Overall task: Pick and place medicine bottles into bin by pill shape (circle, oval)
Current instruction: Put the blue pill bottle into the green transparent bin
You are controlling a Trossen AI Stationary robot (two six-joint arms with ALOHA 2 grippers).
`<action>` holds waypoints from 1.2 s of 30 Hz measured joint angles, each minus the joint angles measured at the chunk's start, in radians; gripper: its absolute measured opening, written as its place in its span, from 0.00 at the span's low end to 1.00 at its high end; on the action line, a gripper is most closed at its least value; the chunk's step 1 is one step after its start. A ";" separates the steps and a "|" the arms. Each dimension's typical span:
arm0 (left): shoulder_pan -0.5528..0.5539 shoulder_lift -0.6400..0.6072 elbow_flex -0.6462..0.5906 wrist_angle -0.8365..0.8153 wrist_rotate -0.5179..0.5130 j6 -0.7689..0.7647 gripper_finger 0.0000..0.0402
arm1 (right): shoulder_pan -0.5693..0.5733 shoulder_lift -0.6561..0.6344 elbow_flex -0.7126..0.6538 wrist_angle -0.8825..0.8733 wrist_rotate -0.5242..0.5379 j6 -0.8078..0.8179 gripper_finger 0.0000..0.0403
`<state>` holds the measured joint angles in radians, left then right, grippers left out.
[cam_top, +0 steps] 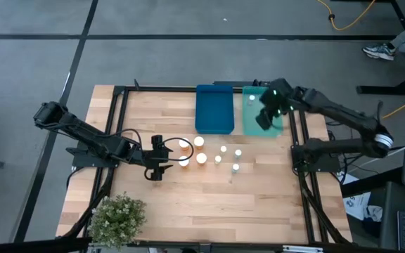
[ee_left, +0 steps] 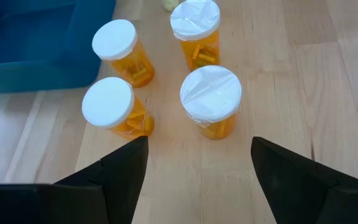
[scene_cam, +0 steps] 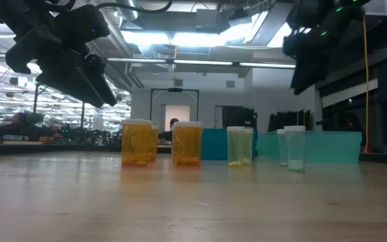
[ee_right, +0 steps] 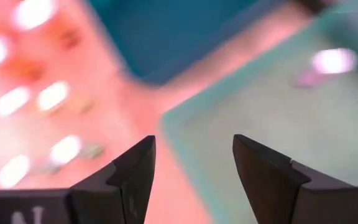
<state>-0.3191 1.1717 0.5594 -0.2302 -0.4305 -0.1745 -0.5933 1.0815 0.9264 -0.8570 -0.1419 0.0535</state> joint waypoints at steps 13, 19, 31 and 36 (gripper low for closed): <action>0.000 0.000 0.000 0.000 -0.003 0.000 0.69 | 0.402 -0.162 -0.358 0.253 -0.077 0.197 0.54; 0.000 0.000 0.000 0.005 -0.004 0.000 0.69 | 0.514 -0.133 -0.449 0.465 -0.009 0.132 0.54; 0.000 0.000 0.000 0.009 -0.006 0.000 0.69 | 0.613 0.060 -0.465 0.579 0.158 0.075 0.54; 0.000 0.000 0.000 0.008 -0.006 0.000 0.69 | 0.619 0.149 -0.465 0.627 0.196 0.102 0.54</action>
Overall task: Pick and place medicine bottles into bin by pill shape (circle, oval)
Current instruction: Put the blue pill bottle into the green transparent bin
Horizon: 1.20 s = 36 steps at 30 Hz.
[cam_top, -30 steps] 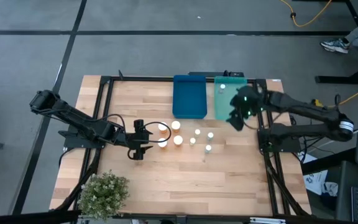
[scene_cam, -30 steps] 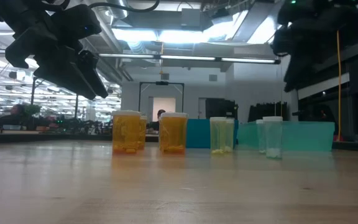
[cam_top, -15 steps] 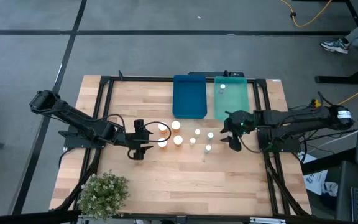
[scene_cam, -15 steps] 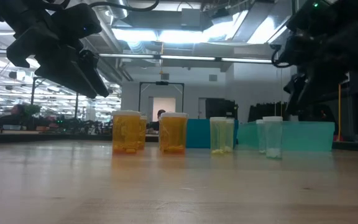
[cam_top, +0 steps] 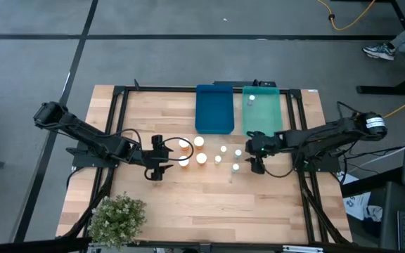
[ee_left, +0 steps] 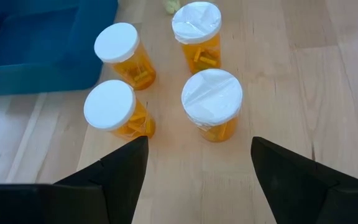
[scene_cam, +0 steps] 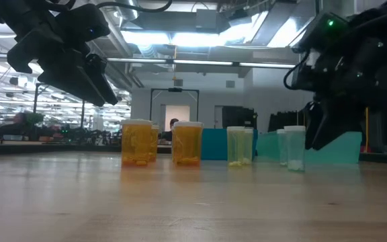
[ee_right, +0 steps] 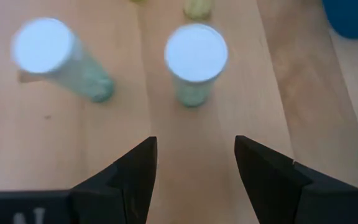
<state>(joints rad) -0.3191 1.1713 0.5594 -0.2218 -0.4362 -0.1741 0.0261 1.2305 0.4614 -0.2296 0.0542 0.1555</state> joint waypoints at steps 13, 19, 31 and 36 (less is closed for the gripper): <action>0.000 0.000 0.000 -0.001 -0.001 0.000 0.69 | 0.000 0.052 0.000 0.025 0.067 0.102 0.54; 0.000 0.000 0.000 -0.001 -0.001 0.000 0.69 | 0.000 0.052 0.000 0.025 0.067 0.103 0.54; 0.000 0.000 0.000 -0.001 -0.001 0.000 0.69 | 0.000 0.052 0.000 0.024 0.067 0.095 0.54; 0.000 0.000 0.000 -0.001 -0.001 0.000 0.69 | 0.000 0.051 0.001 0.024 0.067 0.094 0.54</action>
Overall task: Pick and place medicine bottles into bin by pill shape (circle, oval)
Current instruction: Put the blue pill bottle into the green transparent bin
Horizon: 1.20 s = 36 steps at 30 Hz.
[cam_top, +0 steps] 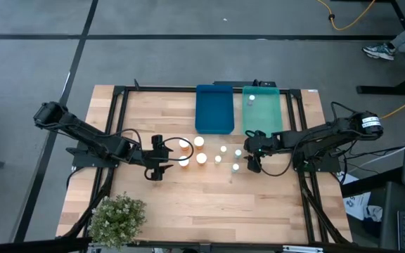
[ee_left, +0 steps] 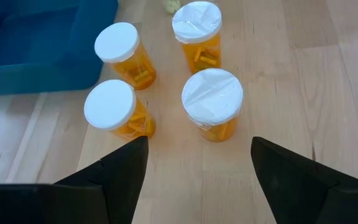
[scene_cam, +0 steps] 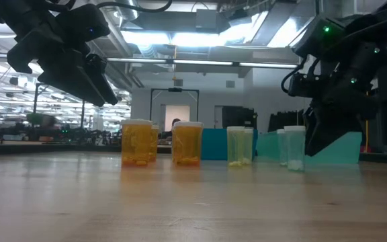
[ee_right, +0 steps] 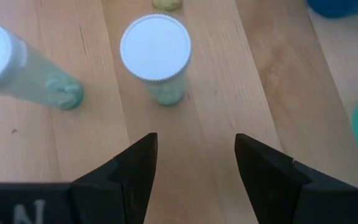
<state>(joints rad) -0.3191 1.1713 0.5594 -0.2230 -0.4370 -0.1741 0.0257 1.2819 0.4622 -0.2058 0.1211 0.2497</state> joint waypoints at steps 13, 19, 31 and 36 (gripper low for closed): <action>0.000 0.000 0.000 0.000 0.000 0.000 0.69 | 0.000 0.000 0.000 0.000 0.000 -0.018 0.54; 0.000 0.000 0.000 0.000 0.000 0.000 0.69 | 0.000 0.000 0.000 0.000 0.000 -0.018 0.54; 0.000 0.000 0.000 0.000 0.000 0.000 0.69 | 0.000 0.000 0.000 0.000 0.000 -0.018 0.54; 0.000 0.000 0.000 0.000 0.000 0.000 0.69 | 0.000 0.000 0.000 0.000 0.000 -0.018 0.54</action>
